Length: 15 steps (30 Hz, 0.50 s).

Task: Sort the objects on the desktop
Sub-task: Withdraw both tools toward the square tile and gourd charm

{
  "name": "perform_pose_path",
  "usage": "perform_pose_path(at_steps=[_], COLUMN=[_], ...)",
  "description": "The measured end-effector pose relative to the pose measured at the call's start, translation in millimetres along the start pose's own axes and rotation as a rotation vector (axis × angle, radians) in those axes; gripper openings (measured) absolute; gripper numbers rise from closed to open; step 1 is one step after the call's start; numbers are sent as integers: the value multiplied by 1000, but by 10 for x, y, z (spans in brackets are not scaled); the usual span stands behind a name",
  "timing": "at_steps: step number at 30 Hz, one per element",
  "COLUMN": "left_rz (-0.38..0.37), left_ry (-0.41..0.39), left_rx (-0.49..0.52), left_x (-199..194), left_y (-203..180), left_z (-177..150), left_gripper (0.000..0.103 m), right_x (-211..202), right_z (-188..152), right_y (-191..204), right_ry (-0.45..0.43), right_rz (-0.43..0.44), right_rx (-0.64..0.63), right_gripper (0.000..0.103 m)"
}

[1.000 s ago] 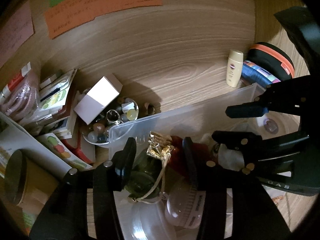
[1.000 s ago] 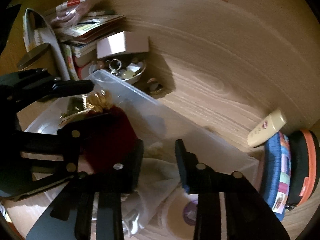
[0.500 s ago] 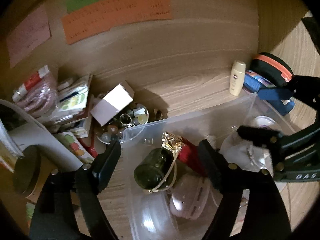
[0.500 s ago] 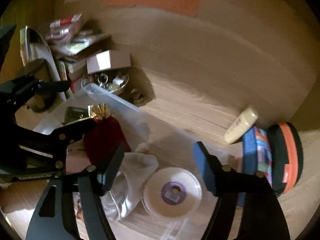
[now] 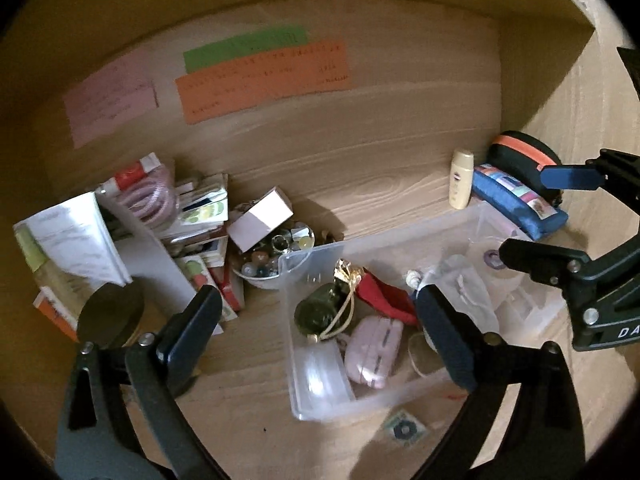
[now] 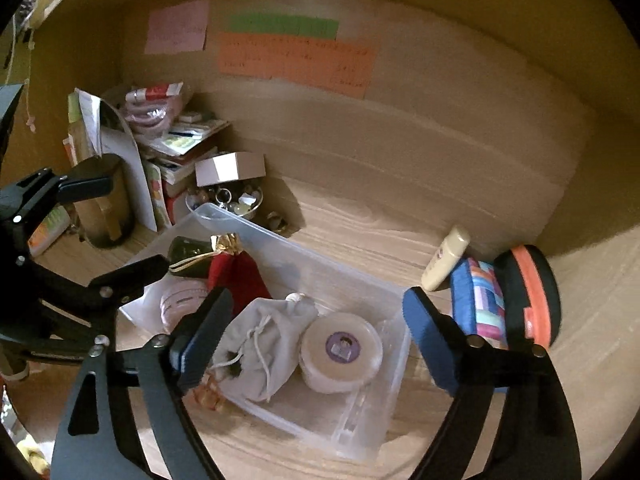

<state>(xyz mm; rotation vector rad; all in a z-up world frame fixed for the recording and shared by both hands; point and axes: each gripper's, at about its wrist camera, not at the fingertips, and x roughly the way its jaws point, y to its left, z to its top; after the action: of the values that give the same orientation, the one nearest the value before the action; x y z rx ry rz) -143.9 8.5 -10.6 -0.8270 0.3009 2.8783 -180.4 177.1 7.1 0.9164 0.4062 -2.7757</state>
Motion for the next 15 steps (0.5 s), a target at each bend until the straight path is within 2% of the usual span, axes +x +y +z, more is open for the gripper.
perform_pose_path(at_steps=[9,15], left_rz=[0,-17], left_ry=[12,48], left_rx=[-11,-6], left_x=[-198,-186], left_y=[-4,-54], left_z=[-293,-556], left_gripper=[101,101], right_x=[-266,-317], right_z=[-235,-438], right_y=[92,265], right_ry=[-26,-24], right_rz=[13,-15], right_rx=[91,89], right_gripper=[91,91])
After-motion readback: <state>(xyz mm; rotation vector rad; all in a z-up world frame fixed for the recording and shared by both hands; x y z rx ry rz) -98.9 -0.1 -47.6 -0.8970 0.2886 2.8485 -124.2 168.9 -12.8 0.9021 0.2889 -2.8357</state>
